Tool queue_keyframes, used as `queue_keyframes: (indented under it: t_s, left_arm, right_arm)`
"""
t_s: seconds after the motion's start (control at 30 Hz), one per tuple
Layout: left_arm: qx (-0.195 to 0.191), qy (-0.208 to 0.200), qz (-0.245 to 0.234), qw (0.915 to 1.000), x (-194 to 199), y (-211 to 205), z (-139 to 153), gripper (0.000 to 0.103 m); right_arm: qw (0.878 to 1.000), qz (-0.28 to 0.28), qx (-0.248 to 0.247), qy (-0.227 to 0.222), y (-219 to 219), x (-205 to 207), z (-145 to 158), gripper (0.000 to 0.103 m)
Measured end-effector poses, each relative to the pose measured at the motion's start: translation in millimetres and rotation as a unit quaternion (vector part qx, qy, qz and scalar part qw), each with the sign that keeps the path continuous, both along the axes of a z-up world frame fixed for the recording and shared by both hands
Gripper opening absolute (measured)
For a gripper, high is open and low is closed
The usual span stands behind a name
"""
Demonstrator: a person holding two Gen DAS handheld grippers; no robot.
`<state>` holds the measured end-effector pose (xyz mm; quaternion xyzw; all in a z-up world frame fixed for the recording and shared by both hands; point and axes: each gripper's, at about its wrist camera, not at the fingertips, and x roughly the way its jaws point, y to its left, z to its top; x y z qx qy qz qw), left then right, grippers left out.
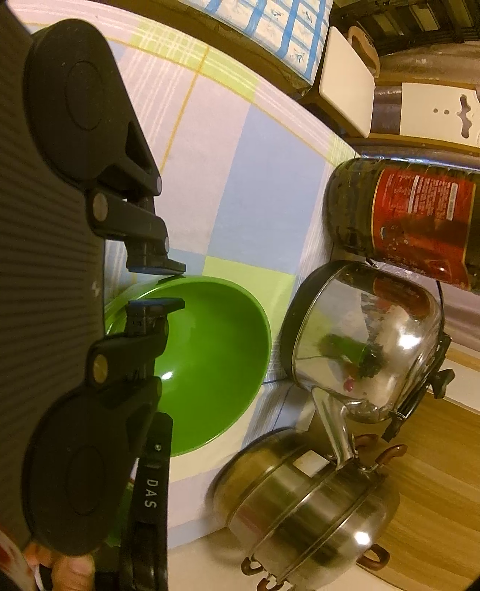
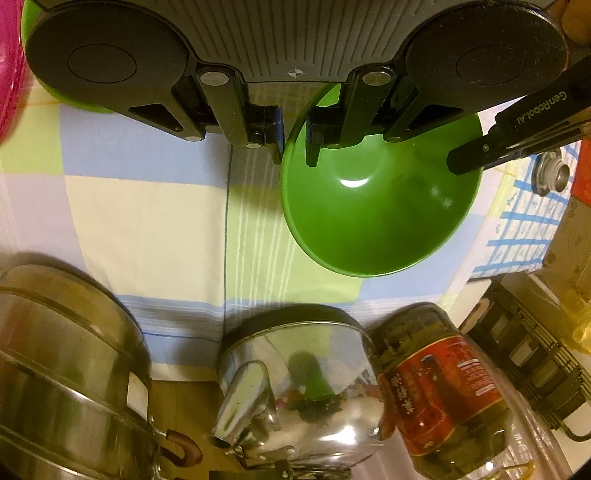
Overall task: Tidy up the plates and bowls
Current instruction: 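Lift the green bowl with both grippers and carry it toward the bowl stack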
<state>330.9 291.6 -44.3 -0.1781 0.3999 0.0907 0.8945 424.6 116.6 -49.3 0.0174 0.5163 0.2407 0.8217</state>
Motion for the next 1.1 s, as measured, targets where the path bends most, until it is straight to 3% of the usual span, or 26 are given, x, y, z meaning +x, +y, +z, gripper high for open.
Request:
queue_keyframes:
  t_s: [0.4, 0.7, 1.1]
  left_arm:
    - [0.009, -0.01, 0.008, 0.9999, -59, -7, 24, 0.01]
    - [0.006, -0.005, 0.013, 0.9999, -118, -19, 38, 0.011]
    - [0.031, -0.009, 0.004, 0.9995, -185, -48, 64, 0.011]
  right_arm:
    - [1.0, 0.009, 0.011, -0.018, -1, -49, 34, 0.011]
    - [0.999, 0.018, 0.016, -0.027, -7, -103, 52, 0.011]
    - [0.999, 0.02, 0.027, -0.031, -28, -174, 68, 0.011]
